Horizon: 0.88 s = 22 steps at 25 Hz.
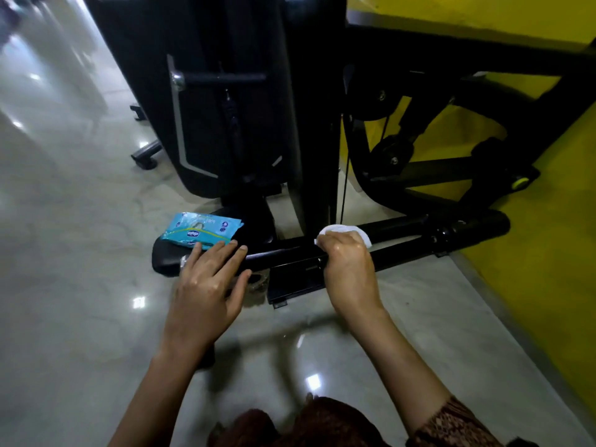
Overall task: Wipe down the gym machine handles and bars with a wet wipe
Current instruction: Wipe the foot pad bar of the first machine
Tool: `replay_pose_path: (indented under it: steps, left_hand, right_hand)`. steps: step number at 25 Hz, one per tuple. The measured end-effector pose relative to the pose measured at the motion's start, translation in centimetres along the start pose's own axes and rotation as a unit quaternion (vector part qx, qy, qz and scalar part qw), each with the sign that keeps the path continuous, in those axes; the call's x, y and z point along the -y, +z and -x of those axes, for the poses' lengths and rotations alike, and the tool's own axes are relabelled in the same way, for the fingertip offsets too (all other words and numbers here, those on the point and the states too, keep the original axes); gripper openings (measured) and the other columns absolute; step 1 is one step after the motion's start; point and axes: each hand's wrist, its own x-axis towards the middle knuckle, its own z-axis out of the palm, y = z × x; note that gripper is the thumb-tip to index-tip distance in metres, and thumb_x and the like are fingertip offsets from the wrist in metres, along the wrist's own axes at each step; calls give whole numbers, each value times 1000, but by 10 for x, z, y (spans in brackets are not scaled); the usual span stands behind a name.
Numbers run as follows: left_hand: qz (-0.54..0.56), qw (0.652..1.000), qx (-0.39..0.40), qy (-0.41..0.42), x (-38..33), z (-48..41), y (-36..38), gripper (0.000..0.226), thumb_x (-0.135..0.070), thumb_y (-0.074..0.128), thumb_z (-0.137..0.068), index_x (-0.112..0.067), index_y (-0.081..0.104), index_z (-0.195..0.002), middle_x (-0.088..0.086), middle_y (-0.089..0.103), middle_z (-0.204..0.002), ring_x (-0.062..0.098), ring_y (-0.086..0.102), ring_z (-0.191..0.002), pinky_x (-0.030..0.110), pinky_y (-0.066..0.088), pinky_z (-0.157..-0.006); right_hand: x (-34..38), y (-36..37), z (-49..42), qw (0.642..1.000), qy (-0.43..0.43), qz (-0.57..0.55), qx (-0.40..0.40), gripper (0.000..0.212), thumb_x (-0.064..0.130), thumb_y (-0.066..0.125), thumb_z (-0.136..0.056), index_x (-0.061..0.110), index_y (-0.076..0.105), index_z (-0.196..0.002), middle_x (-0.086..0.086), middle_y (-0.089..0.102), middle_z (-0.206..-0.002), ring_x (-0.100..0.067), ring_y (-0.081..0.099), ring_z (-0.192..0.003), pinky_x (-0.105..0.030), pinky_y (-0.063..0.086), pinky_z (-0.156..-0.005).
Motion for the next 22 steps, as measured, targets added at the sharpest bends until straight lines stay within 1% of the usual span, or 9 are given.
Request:
replay_pose_path:
  steps: [2,5,7,8,9,13,17,19,22]
  left_hand:
    - [-1,1000,-10,-8,16,7,-11,35,-26,51,-86,-1,70,-103,17,68,-106,31,65,-98,48,39,-97]
    - [61,997,-11,-53,45,16,-30,36,-30,54,-84,-3,71,-101,14,68,-106,27,64,-99,51,46,-92]
    - [128,988,-4,-84,66,25,-45,39,-35,55,-83,-5,71,-102,12,68,-107,19,60,-102,50,48,-92]
    - [153,983,0,-98,77,29,-52,40,-37,56,-82,-5,71,-102,12,68,-108,16,58,-102,48,48,-92]
    - [172,979,1,-113,91,34,-62,39,-37,58,-81,-6,71,-102,12,68,-107,15,59,-102,43,49,-93]
    - [184,968,16,-169,159,46,-108,32,-26,65,-76,-6,72,-100,12,71,-101,22,67,-93,17,41,-85]
    - [111,966,46,-231,224,69,-158,27,-24,70,-81,-13,71,-106,9,69,-108,24,64,-102,23,42,-85]
    - [88,960,36,-264,259,84,-185,29,-24,69,-82,-14,69,-109,8,68,-110,22,62,-105,23,41,-86]
    - [75,944,14,-320,305,103,-219,31,-26,70,-81,-15,69,-110,6,68,-110,19,62,-104,25,43,-87]
  right_hand:
    - [15,2,-2,1000,-4,23,7,31,-26,61,-47,-4,68,-67,-16,65,-64,-33,63,-64,-36,54,-51]
    - [53,8,2,999,37,-11,32,22,-14,64,-68,-2,71,-86,-16,70,-83,-27,64,-80,-38,54,-73]
    - [91,13,8,984,91,-152,17,20,-7,62,-79,3,73,-93,-9,71,-89,-7,63,-77,-13,51,-75]
    - [111,14,8,967,118,-226,9,17,-4,64,-81,4,73,-91,-6,72,-88,1,62,-72,-5,48,-72]
    - [134,17,8,947,135,-291,3,14,-4,65,-80,5,74,-87,-4,72,-85,1,63,-70,-4,47,-70]
    - [226,38,6,899,99,-425,28,23,-5,65,-79,17,70,-74,8,69,-74,-4,66,-73,-22,54,-73]
    - [312,80,-1,906,30,-404,122,14,-6,61,-82,5,70,-83,4,68,-77,-6,64,-74,-21,52,-75]
    - [349,106,-6,921,0,-358,155,13,-5,61,-82,3,71,-85,-3,70,-80,-8,62,-71,-20,50,-73]
    - [397,141,-18,941,-102,-273,173,18,-6,59,-79,4,72,-84,-8,72,-82,-13,63,-70,-17,47,-68]
